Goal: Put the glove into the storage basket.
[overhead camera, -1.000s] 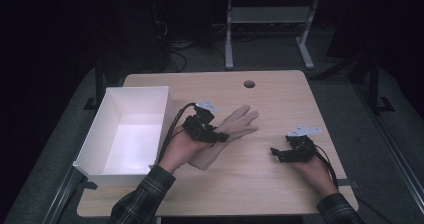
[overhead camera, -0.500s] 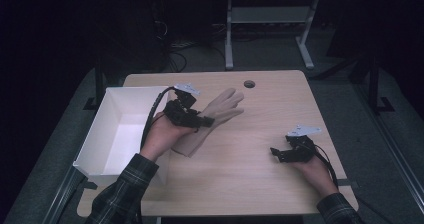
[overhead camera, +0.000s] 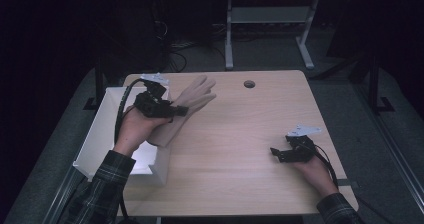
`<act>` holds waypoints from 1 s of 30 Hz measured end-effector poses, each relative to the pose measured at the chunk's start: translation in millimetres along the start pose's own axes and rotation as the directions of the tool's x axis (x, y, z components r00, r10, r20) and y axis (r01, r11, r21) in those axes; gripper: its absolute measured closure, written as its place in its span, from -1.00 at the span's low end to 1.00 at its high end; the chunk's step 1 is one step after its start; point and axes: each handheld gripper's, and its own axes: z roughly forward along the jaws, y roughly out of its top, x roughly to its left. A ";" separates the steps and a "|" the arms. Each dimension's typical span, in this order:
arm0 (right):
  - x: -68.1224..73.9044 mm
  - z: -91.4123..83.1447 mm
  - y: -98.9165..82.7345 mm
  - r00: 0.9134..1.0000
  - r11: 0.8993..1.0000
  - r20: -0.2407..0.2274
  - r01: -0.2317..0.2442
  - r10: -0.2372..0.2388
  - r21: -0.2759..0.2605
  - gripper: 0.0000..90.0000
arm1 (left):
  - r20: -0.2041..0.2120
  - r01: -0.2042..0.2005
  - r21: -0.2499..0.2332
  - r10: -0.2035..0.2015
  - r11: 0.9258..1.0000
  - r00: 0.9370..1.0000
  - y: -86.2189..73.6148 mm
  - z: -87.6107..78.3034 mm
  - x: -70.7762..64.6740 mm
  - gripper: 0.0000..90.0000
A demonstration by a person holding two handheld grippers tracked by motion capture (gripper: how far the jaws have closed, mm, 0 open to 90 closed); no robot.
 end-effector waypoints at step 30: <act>0.0 0.0 0.0 1.000 1.000 0.001 -0.001 0.001 0.000 -0.59 | -0.242 0.235 -0.023 -0.233 0.972 0.942 -94.0 -28.7 87.7 0.52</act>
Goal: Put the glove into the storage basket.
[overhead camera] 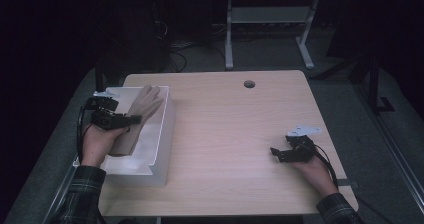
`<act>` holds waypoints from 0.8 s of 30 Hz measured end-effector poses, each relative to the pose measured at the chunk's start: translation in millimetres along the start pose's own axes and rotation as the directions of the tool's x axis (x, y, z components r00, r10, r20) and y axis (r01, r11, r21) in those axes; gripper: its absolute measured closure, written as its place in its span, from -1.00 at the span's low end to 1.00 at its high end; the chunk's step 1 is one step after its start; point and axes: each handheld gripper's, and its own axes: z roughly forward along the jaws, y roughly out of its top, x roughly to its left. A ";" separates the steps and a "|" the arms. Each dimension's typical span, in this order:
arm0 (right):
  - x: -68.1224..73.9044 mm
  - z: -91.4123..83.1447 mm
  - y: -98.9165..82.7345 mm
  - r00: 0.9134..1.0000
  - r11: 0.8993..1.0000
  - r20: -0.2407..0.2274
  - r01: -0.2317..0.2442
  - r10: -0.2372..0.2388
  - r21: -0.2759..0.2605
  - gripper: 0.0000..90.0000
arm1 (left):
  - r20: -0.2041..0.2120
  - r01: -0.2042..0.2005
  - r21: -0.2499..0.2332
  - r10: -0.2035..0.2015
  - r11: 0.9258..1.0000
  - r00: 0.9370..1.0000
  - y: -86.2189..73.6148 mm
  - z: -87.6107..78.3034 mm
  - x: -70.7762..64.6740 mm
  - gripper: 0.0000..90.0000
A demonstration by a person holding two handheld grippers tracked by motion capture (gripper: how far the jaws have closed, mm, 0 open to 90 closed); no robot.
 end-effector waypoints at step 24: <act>0.0 0.0 0.0 1.000 1.000 0.000 0.001 -0.001 0.000 -0.59 | -0.002 0.033 0.160 -0.033 0.987 0.999 -43.0 62.2 13.8 0.11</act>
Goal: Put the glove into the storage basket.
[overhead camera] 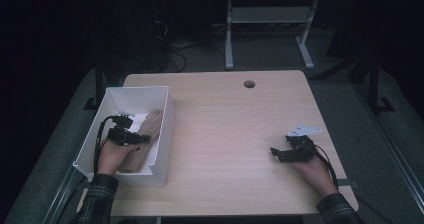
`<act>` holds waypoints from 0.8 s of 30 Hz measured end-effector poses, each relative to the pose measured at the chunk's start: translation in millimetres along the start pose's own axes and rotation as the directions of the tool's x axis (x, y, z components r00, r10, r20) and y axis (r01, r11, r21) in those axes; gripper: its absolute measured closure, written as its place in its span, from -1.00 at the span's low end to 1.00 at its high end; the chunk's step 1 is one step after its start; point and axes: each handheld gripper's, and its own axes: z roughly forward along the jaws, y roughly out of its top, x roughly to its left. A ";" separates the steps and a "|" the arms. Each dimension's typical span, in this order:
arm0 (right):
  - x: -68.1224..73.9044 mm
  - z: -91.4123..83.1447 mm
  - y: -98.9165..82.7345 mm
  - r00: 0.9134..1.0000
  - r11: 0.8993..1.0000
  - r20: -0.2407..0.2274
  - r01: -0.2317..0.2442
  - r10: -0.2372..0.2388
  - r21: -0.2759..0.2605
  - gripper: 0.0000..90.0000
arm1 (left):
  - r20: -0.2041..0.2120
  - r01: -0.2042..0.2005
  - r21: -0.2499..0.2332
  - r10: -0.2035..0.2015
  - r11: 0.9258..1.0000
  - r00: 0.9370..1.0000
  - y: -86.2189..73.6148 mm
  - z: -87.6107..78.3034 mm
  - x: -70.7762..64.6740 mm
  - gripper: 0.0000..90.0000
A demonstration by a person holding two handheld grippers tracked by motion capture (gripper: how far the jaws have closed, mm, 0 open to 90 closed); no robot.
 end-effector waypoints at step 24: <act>0.0 0.0 0.0 1.000 1.000 0.000 0.001 -0.001 0.000 -0.59 | 0.038 -0.096 -0.165 0.104 0.982 0.994 53.3 -58.8 -40.3 -0.59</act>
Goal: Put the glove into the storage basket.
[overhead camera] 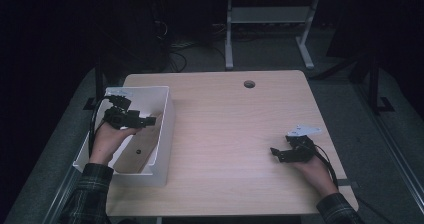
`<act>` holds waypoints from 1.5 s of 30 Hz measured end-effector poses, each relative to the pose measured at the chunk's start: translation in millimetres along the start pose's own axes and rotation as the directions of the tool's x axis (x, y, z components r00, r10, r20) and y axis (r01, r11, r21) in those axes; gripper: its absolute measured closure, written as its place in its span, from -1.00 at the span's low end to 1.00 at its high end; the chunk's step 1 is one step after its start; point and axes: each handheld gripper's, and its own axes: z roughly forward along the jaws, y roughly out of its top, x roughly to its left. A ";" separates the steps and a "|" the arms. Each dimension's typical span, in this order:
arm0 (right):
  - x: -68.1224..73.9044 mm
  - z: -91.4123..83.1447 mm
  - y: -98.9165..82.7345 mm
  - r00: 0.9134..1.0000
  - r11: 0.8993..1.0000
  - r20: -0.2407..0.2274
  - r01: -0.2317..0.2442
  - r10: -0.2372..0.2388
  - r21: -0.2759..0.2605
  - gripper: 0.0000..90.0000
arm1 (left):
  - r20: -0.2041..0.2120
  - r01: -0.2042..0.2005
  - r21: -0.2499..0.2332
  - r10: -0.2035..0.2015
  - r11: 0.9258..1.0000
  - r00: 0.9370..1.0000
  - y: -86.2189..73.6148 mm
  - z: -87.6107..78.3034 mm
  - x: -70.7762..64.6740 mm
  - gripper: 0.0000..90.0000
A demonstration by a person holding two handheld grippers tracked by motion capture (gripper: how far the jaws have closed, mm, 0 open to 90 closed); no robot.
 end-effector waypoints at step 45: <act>0.0 -0.1 0.1 1.000 1.000 -0.001 0.001 -0.001 0.002 -0.59 | 0.200 -0.205 -0.063 0.214 0.977 0.956 56.6 55.0 -149.1 -0.64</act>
